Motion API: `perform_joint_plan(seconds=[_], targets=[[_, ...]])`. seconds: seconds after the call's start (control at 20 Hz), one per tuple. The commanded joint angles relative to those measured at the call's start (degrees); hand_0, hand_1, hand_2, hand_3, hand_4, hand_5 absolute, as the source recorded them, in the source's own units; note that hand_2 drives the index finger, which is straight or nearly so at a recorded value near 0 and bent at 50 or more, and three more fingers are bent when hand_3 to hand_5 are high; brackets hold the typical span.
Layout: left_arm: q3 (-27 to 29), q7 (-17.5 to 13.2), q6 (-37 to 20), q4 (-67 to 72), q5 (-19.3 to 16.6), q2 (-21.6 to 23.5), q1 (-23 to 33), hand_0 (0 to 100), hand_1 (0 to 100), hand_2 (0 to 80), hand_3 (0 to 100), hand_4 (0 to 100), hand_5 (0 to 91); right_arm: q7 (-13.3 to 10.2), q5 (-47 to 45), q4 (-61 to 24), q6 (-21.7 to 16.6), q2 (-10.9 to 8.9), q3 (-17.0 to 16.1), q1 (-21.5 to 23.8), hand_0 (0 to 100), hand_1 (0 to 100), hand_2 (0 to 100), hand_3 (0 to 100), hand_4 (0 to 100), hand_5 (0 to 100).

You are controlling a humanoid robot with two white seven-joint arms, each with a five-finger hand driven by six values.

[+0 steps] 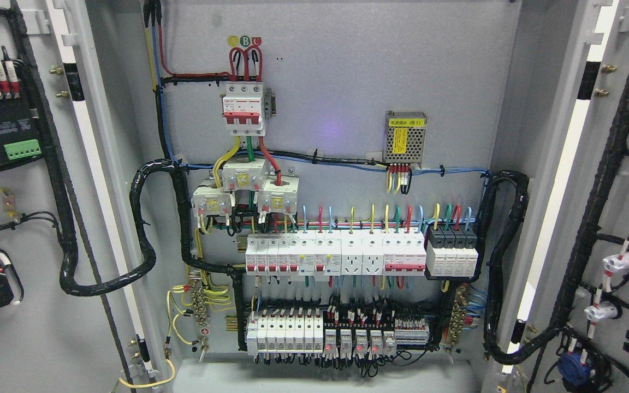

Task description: Open door with both hands

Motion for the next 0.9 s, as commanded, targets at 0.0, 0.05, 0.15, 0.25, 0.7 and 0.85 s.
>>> perform_joint_plan(seconds=[0.0, 0.05, 0.15, 0.25, 0.7, 0.85], targets=[[-9.1, 1.5, -50.2, 7.2, 0.9, 5.1, -0.9, 0, 0, 0.0, 0, 0, 0.0, 0.0, 6.8, 12.3, -0.1, 0.06, 21.0, 1.3, 0, 0, 0, 0, 0, 0], [-12.3, 2.2, -50.2, 6.0, 1.8, 5.4, -0.5, 0, 0, 0.0, 0, 0, 0.0, 0.0, 6.8, 13.5, -0.2, 1.02, 21.4, 1.3, 0, 0, 0, 0, 0, 0], [-18.9, 2.5, -50.2, 1.0, 2.1, 6.4, 0.2, 0, 0, 0.0, 0, 0, 0.0, 0.0, 6.7, 14.0, -0.4, 2.17, 20.9, 1.3, 0, 0, 0, 0, 0, 0], [-25.3, 2.1, -50.2, -3.3, 1.3, 6.0, 2.3, 0, 0, 0.0, 0, 0, 0.0, 0.0, 6.8, 14.1, -0.4, 2.18, 20.6, 1.1, 0, 0, 0, 0, 0, 0], [-46.0, 1.5, -50.2, 20.7, -13.3, -6.9, 12.9, 0, 0, 0.0, 0, 0, 0.0, 0.0, 6.8, 17.8, -0.4, 3.23, 20.6, 1.0, 0, 0, 0, 0, 0, 0], [-44.2, 0.9, -49.8, 49.5, -13.2, -12.9, 11.2, 0, 0, 0.0, 0, 0, 0.0, -0.1, 6.9, 24.9, 0.0, 3.49, 21.4, 0.6, 0, 0, 0, 0, 0, 0]])
